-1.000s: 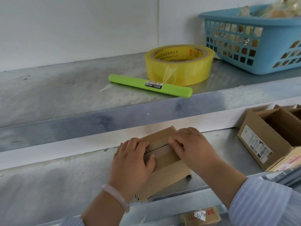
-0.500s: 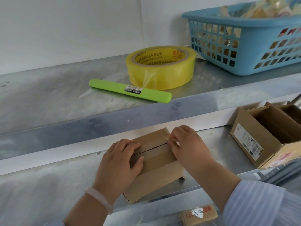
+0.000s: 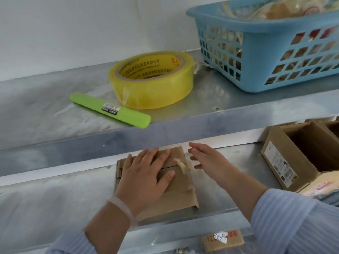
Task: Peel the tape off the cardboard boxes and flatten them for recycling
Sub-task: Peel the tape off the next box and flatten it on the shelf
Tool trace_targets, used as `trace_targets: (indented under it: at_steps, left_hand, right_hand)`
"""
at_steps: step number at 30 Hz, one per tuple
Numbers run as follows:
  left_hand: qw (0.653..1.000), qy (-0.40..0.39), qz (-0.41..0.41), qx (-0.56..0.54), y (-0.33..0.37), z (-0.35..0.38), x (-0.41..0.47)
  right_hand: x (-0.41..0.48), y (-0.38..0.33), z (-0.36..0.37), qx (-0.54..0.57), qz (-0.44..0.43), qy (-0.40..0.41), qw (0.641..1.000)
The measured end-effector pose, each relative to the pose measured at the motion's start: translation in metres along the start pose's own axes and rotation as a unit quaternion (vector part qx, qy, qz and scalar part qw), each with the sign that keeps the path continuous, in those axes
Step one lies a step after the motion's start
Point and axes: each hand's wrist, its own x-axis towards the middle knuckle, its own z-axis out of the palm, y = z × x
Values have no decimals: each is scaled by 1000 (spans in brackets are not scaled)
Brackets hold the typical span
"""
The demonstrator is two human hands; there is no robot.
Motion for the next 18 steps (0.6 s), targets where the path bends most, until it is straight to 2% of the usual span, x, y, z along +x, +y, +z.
trace_targets:
  at_steps: [2, 4, 9, 18]
  left_hand:
    - [1000, -5, 4, -6, -3, -1, 0]
    - [1000, -6, 1, -3, -1, -2, -1]
    - [1000, 3, -6, -3, 2, -4, -2]
    - [1000, -5, -16, -22, 0, -1, 1]
  right_hand:
    - [8, 1, 1, 21, 40, -68, 997]
    - [11, -2, 2, 0, 31, -90, 995]
    - [20, -1, 0, 48, 17, -73, 996]
    - [29, -3, -3, 60, 11, -67, 996]
